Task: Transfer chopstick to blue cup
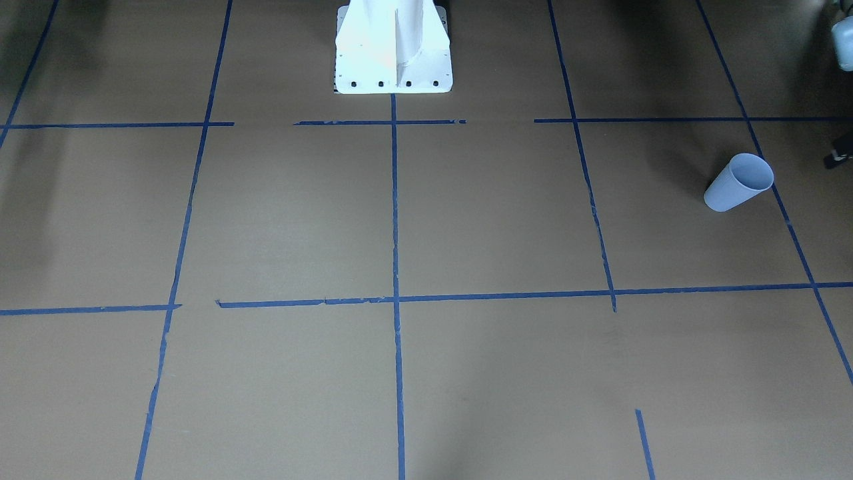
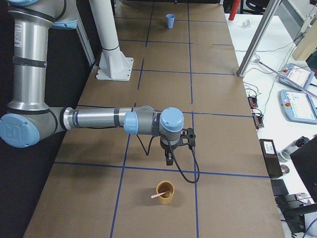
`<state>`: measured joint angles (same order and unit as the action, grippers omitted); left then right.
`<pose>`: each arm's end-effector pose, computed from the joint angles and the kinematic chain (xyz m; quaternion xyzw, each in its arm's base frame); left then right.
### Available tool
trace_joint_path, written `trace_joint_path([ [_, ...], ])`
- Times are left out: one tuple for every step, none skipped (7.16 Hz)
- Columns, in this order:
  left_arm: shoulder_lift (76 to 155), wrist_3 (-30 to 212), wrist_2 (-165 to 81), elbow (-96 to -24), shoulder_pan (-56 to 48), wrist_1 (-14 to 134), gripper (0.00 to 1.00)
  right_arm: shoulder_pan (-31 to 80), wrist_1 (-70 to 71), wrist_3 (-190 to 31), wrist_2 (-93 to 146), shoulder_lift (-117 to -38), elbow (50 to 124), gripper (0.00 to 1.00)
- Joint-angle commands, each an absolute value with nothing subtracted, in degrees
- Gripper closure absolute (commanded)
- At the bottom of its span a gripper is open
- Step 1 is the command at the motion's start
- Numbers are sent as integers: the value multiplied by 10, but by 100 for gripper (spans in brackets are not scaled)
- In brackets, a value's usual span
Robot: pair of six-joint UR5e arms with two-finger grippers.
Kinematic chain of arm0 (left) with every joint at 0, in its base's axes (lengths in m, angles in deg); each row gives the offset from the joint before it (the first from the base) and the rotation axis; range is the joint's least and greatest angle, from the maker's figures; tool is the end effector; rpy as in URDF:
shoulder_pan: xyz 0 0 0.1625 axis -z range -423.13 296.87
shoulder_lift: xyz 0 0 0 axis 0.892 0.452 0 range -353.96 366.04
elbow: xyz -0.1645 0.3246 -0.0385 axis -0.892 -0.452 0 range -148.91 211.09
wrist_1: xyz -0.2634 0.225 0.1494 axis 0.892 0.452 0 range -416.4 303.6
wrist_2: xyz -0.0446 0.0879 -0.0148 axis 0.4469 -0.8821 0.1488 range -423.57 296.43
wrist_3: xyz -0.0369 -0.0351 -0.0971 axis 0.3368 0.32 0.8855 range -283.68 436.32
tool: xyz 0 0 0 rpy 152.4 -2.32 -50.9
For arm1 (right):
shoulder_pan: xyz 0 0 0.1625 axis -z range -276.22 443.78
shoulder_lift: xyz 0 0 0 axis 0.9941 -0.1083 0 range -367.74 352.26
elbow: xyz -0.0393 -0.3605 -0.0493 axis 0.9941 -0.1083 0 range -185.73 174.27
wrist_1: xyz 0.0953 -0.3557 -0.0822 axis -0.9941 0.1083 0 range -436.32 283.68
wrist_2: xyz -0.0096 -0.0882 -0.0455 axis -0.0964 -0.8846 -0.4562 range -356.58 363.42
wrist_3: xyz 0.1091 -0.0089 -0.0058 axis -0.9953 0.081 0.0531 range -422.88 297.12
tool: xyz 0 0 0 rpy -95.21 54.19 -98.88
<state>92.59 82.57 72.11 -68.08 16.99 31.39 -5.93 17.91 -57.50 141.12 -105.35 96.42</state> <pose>0.0203 -0.4363 0.5630 -0.0266 0.3881 0.0411 0.9203 0.0501 -0.4038 0.5705 0.0203 -0.4038 -0.0463 0.9134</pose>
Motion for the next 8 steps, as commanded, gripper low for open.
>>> trace_joint_path([
  [926, 862, 719, -679, 133, 363, 0, -59, 180, -575, 1413, -1056, 964, 0],
  [925, 876, 721, -670, 118, 370, 0, -59, 180, -576, 1422, -1056, 963, 0],
  [926, 880, 721, -671, 111, 370, 0, -59, 180, -576, 1439, -1056, 962, 0],
  [926, 880, 721, -662, 92, 370, 0, -59, 180, -579, 1445, -1056, 961, 0],
  [926, 881, 722, -658, 83, 369, 0, -59, 180, -579, 1452, -1056, 959, 0],
  [926, 882, 722, -651, 70, 369, 0, -57, 179, -575, 1452, -1056, 959, 0],
  [927, 881, 722, -644, 61, 369, 1, -54, 179, -578, 1453, -1056, 958, 0],
  [931, 882, 722, -641, 50, 371, 4, -53, 179, -580, 1455, -1056, 959, 0],
])
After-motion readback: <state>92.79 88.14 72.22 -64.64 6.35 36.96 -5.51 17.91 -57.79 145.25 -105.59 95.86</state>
